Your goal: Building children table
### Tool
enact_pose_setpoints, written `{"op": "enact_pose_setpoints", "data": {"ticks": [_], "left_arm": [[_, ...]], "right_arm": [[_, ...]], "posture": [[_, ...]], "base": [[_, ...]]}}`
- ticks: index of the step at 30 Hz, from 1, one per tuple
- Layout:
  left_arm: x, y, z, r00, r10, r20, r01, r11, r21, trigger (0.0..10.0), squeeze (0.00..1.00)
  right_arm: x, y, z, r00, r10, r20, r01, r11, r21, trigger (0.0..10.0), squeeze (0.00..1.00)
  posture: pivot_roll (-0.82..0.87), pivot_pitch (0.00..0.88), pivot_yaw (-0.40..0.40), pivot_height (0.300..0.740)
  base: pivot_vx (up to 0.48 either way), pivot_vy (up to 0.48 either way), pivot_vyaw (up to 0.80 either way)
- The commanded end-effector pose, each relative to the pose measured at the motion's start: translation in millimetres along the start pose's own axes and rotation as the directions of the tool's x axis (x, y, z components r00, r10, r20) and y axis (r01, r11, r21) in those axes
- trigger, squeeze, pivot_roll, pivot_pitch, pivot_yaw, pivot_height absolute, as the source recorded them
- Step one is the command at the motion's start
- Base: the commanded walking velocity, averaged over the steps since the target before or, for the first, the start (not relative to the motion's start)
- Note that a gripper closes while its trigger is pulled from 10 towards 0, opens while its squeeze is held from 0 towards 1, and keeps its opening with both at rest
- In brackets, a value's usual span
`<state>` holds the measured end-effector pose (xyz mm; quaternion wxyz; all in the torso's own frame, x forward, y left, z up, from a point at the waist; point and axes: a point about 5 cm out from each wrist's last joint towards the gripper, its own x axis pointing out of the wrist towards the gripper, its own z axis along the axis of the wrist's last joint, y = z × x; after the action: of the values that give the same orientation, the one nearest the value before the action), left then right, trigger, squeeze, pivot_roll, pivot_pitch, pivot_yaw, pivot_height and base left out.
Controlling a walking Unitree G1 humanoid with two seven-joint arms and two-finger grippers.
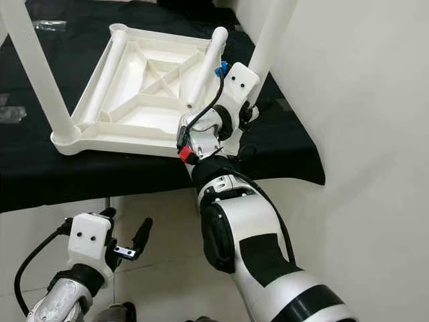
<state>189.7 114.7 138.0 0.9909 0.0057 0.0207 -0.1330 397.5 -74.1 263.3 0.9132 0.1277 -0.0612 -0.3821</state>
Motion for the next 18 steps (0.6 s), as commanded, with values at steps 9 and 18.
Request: {"op": "enact_pose_setpoints", "data": {"ticks": [9, 18], "left_arm": [[-1.4, -1.6, -4.0, 1.0, -0.003, -0.024, 0.003, 1.0, -0.008, 10.0, 0.0], [-0.7, -1.5, -4.7, 1.0, -0.004, -0.023, 0.003, 1.0, -0.012, 10.0, 0.0]], "right_arm": [[-3.9, 2.4, -9.4, 0.997, 0.045, -0.068, -0.044, 0.999, 0.005, 10.0, 1.0], [0.6, 1.1, -5.3, 0.997, 0.064, -0.034, -0.064, 0.998, 0.013, 10.0, 0.0]], "posture": [[0.17, 0.162, -0.153, 0.74], [0.16, 0.159, -0.148, 0.74]], "base": [[0.0, 0.0, 0.0], [0.0, 0.0, 0.0]]}}
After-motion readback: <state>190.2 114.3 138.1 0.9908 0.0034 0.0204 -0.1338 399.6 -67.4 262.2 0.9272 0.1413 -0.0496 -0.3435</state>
